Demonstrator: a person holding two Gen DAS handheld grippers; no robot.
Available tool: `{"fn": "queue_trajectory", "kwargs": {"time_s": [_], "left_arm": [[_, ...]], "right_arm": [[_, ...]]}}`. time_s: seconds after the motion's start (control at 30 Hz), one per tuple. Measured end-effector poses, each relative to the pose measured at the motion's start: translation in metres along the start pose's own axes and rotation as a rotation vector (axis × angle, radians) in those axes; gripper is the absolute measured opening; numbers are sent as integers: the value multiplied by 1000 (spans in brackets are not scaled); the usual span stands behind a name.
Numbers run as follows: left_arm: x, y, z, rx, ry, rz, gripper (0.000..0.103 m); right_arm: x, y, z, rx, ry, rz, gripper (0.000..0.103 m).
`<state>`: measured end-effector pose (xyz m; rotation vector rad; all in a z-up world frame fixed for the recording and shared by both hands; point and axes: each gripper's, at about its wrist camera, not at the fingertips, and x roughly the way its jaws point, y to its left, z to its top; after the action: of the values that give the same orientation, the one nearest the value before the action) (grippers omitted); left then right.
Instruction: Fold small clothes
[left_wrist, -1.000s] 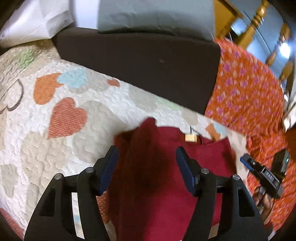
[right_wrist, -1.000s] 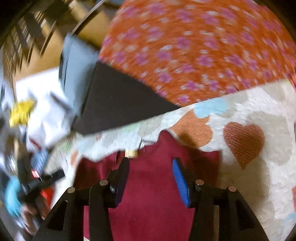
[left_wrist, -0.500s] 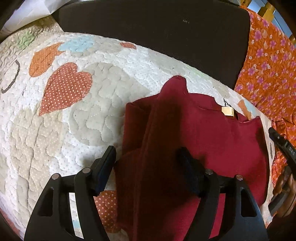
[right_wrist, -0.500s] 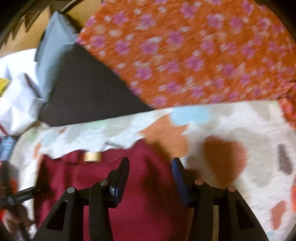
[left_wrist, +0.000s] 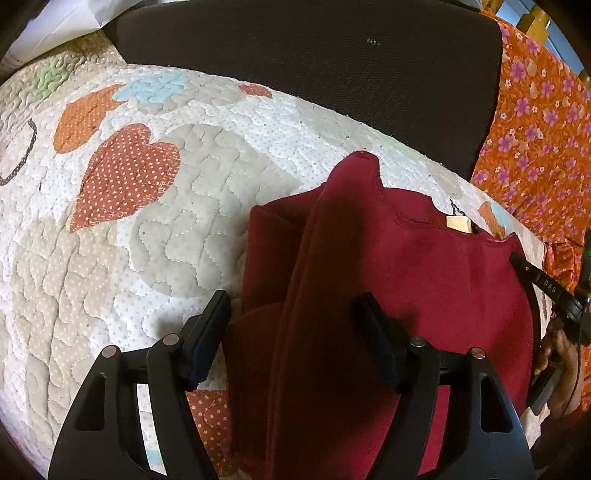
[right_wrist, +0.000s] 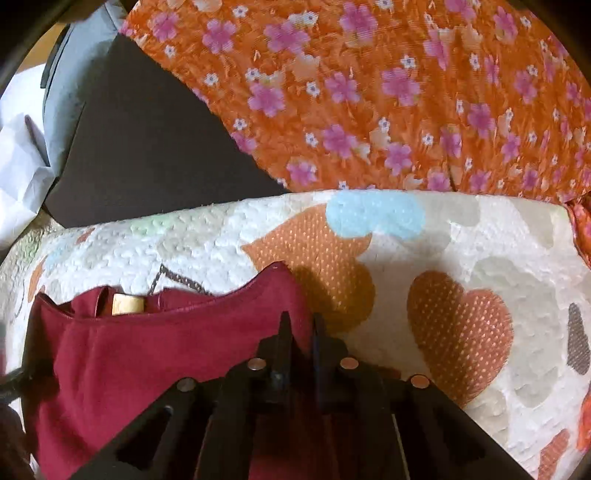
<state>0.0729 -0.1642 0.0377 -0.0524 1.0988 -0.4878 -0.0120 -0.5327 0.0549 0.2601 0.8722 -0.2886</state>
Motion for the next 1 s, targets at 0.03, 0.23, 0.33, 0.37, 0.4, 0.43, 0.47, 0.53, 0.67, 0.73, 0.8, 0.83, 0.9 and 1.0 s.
{"fn": "queue_trajectory", "kwargs": {"time_s": [0.03, 0.23, 0.33, 0.37, 0.4, 0.43, 0.47, 0.53, 0.67, 0.73, 0.8, 0.83, 0.9, 1.0], "left_arm": [[-1, -1, 0, 6, -3, 5, 71], [-9, -4, 1, 24, -39, 41, 71], [-12, 0, 4, 10, -69, 65, 71], [-12, 2, 5, 3, -70, 71, 71], [-11, 6, 7, -11, -70, 73, 71], [-12, 8, 8, -21, -71, 75, 71], [-12, 11, 9, -28, -72, 80, 71], [-11, 16, 11, -38, -67, 87, 71], [-17, 17, 10, -40, -64, 79, 71], [-23, 16, 9, -28, -75, 83, 71], [-28, 15, 8, -29, -84, 77, 71], [-29, 16, 7, -31, -85, 73, 71], [-33, 17, 6, -38, -90, 70, 71], [-32, 21, 5, -62, -89, 64, 71]], "right_arm": [[-8, 1, 0, -3, -14, -3, 11], [-64, 19, -20, -18, -43, 69, 18], [-64, 38, -32, -80, -1, 89, 18], [-60, 40, -34, -82, 9, 87, 18], [-54, 40, -35, -73, 18, 87, 18], [-49, 38, -35, -56, 25, 83, 18], [-40, 35, -36, -37, 38, 69, 18], [-18, 29, -36, -9, 90, 66, 18], [-36, 36, -32, 4, 79, 70, 18], [-52, 45, -34, -4, 62, 92, 18], [-66, 53, -41, -7, 45, 106, 19], [-73, 58, -46, -3, 43, 117, 19], [-82, 67, -58, -10, 38, 135, 19], [-91, 70, -74, -14, 33, 111, 20]]}}
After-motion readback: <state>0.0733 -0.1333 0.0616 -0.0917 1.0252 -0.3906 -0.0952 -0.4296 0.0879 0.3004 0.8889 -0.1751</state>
